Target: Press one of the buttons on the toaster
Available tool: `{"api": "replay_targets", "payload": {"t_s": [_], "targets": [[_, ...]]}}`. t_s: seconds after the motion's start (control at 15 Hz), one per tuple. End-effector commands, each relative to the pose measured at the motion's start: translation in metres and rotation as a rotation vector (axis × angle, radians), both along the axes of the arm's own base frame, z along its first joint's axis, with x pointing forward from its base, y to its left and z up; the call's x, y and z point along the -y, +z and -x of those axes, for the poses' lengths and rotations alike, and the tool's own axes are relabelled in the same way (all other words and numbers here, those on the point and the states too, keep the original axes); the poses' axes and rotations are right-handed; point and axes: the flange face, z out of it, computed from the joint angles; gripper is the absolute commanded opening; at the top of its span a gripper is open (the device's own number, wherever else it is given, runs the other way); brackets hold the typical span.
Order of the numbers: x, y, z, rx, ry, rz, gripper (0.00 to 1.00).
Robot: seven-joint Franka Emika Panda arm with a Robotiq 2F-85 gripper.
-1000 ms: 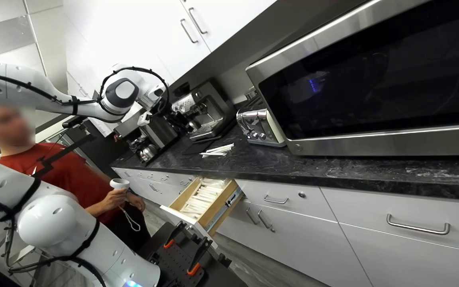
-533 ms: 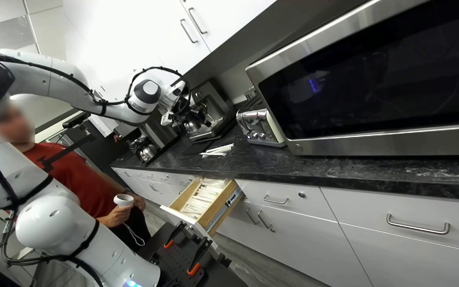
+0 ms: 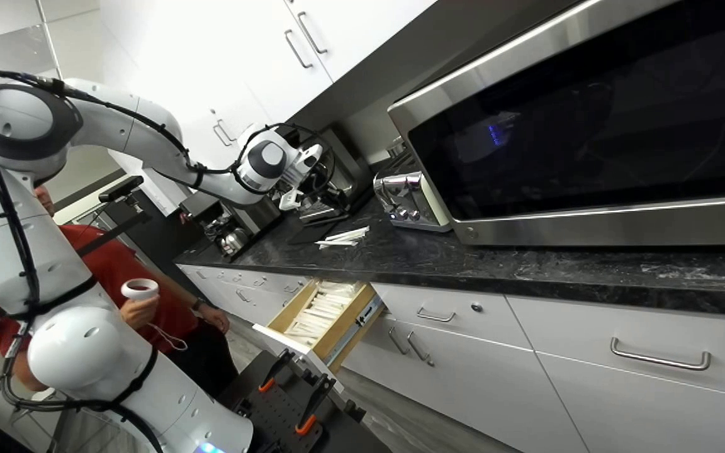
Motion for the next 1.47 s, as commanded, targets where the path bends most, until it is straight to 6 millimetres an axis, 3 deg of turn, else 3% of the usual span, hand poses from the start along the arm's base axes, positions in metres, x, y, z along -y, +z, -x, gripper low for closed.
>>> {"api": "replay_targets", "payload": {"t_s": [0.0,0.27,1.0,1.4], "targets": [[0.0,0.001,-0.001,0.0,0.001,-0.001,0.01],[-0.001,-0.004,-0.012,-0.003,-0.004,0.003,0.0],[0.008,-0.06,-0.054,0.092,-0.006,-0.011,0.0],[0.015,-0.071,-0.053,0.062,-0.002,-0.007,0.01]]}}
